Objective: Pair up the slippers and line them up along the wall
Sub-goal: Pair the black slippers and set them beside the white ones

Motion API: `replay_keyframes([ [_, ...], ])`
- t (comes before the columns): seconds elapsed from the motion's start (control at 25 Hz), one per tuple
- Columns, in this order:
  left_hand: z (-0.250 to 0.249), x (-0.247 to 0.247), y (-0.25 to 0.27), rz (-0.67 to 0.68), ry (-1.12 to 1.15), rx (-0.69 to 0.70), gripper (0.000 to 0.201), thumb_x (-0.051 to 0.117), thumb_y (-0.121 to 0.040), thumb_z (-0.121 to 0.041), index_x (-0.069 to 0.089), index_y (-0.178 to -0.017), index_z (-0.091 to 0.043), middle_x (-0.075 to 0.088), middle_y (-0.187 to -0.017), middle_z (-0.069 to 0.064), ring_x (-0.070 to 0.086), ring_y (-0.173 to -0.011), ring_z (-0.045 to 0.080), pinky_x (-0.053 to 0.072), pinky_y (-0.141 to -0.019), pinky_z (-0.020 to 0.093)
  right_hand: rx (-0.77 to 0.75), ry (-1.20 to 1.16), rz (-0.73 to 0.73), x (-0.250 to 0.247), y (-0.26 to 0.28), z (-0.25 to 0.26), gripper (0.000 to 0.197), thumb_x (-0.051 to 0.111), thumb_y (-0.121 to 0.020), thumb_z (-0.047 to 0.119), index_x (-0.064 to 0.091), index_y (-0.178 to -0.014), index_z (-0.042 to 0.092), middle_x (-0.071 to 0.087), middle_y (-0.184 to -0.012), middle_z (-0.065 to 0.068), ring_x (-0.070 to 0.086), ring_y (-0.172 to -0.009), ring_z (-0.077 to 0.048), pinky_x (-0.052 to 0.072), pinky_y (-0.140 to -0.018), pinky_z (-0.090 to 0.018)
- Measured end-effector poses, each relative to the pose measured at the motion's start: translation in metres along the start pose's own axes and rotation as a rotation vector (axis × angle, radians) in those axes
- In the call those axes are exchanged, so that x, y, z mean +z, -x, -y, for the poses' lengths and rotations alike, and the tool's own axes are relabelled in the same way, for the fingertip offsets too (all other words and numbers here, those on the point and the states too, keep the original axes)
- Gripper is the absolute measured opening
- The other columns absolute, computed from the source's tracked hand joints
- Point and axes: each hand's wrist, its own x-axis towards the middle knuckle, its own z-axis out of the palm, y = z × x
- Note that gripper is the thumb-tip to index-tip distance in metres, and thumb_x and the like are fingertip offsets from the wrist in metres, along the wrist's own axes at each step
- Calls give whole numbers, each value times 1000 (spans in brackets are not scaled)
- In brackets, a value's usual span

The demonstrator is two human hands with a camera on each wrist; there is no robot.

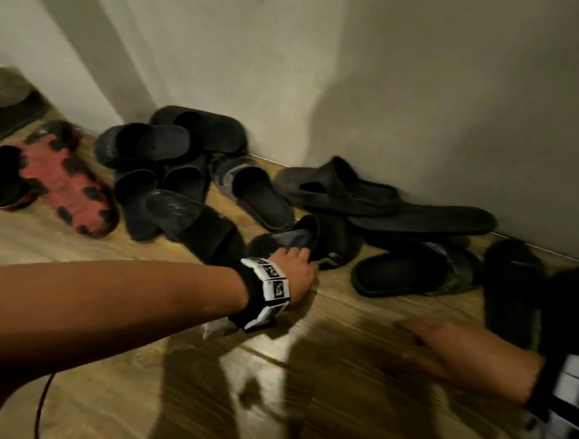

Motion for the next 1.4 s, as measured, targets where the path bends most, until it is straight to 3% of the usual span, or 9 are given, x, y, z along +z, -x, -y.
replay_keyframes([
  [0.08,-31,-6,-10,-4,10,67,43,47,-91,-34,47,-127,-11,48,-128,16,49,-117,36,42,-93,44,11,11,-94,-1,9,-14,59,35,-90,66,30,-143,40,50,-142,13,55,-119,-9,46,-96,-27],
  [0.28,-70,-19,-25,15,-58,164,51,51,-87,-41,47,-128,-11,48,-130,16,49,-120,35,39,-101,43,67,-6,-38,11,36,-41,58,35,-93,62,34,-142,30,54,-138,1,58,-116,-20,49,-96,-37],
  [0.52,-97,-26,-43,90,-93,151,54,53,-87,-43,44,-131,-12,45,-133,14,48,-123,33,41,-99,43,106,-9,-12,37,62,-74,57,38,-94,59,32,-144,29,55,-134,-1,56,-117,-22,47,-94,-36],
  [0.72,-121,-31,-70,78,-90,178,56,53,-87,-45,44,-131,-13,47,-131,14,49,-120,33,42,-97,42,112,15,-49,45,80,-96,56,38,-95,57,33,-143,30,57,-131,-2,56,-117,-22,46,-95,-35],
  [0.8,-130,-32,-84,77,-64,146,51,51,-89,-39,42,-132,-13,47,-131,14,49,-121,33,42,-98,43,120,63,-49,44,89,-104,55,36,-95,57,34,-141,28,56,-132,-3,57,-116,-23,47,-96,-38],
  [0.92,-141,-37,-112,41,-90,85,45,40,-96,-27,35,-138,-12,47,-135,16,48,-124,34,40,-100,43,153,139,-68,38,108,-123,54,34,-95,57,36,-140,28,55,-132,0,59,-113,-23,49,-93,-39],
  [1.16,-131,-56,-149,91,-282,3,58,32,-99,-31,12,-152,-16,43,-143,19,43,-129,35,39,-104,44,183,220,-85,26,116,-156,42,38,-95,54,44,-127,28,61,-117,1,61,-104,-20,47,-86,-35],
  [1.28,-135,-61,-159,65,-311,8,48,29,-101,-21,25,-147,-10,50,-137,19,49,-124,36,44,-99,45,243,194,-107,35,100,-161,48,37,-95,54,41,-134,27,59,-125,0,58,-112,-20,45,-92,-36],
  [1.4,-139,-77,-167,-49,-247,15,33,30,-100,-10,46,-128,-3,61,-124,20,56,-115,37,50,-92,43,253,167,-44,50,96,-162,46,39,-95,50,41,-135,27,57,-130,-1,56,-116,-22,43,-95,-37],
])
